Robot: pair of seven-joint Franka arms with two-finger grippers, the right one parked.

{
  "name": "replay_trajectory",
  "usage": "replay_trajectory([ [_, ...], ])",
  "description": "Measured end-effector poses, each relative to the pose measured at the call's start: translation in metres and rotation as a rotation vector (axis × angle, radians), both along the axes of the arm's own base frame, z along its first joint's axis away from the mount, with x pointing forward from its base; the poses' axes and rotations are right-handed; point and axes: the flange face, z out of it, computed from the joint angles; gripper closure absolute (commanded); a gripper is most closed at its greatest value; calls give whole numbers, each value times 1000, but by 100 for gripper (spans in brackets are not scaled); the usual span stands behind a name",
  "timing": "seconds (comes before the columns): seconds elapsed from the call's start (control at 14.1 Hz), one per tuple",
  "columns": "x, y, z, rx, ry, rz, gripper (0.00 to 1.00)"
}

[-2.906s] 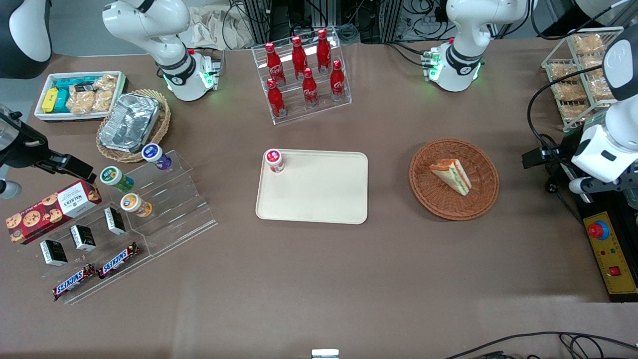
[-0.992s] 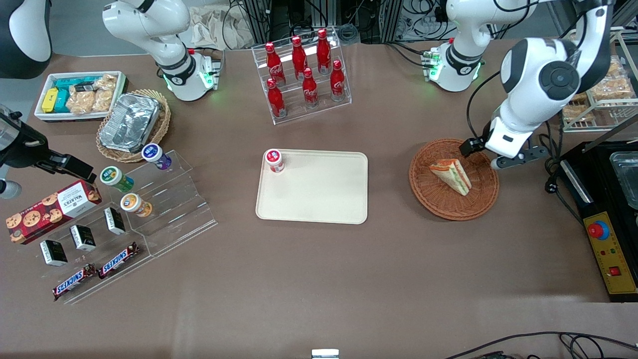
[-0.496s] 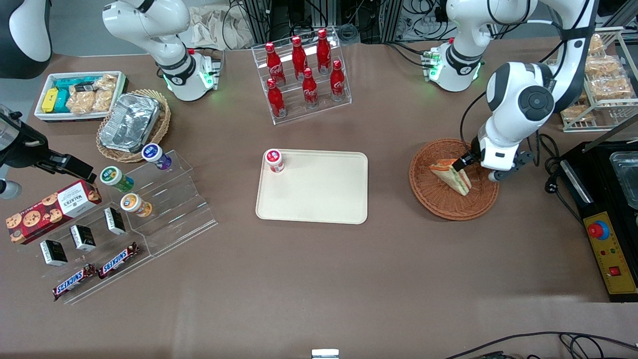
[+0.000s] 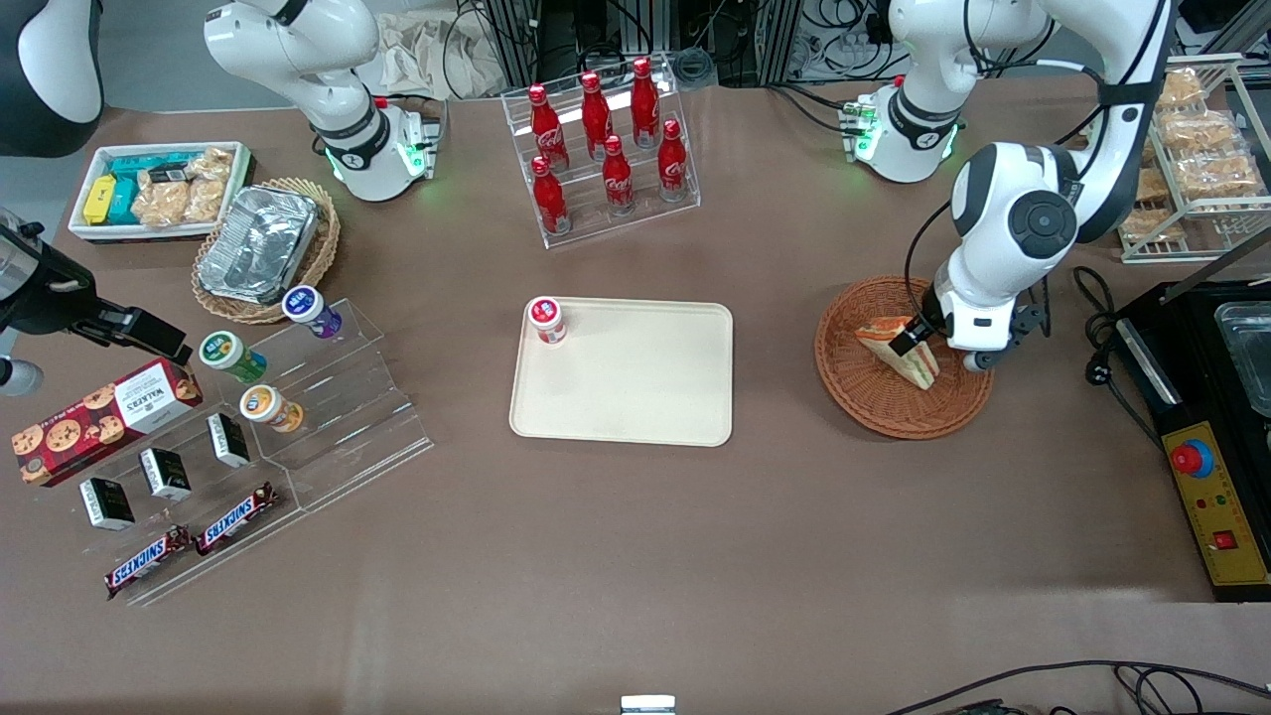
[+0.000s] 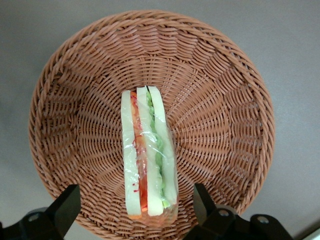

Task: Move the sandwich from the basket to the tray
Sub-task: 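Lower the open left gripper around the upright sandwich in the basket, then close the left gripper on the sandwich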

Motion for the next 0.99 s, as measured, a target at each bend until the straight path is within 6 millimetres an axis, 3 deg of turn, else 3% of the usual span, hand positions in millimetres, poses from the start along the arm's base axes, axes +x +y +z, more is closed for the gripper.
replay_trajectory([
  [0.5,2,-10,-26,-9,-8,9,1],
  [0.71,-3,-20,-35,-10,-12,15,12],
  [0.85,-8,-19,-40,-9,-10,15,32],
  [0.99,-8,-19,-40,-10,-14,15,69],
])
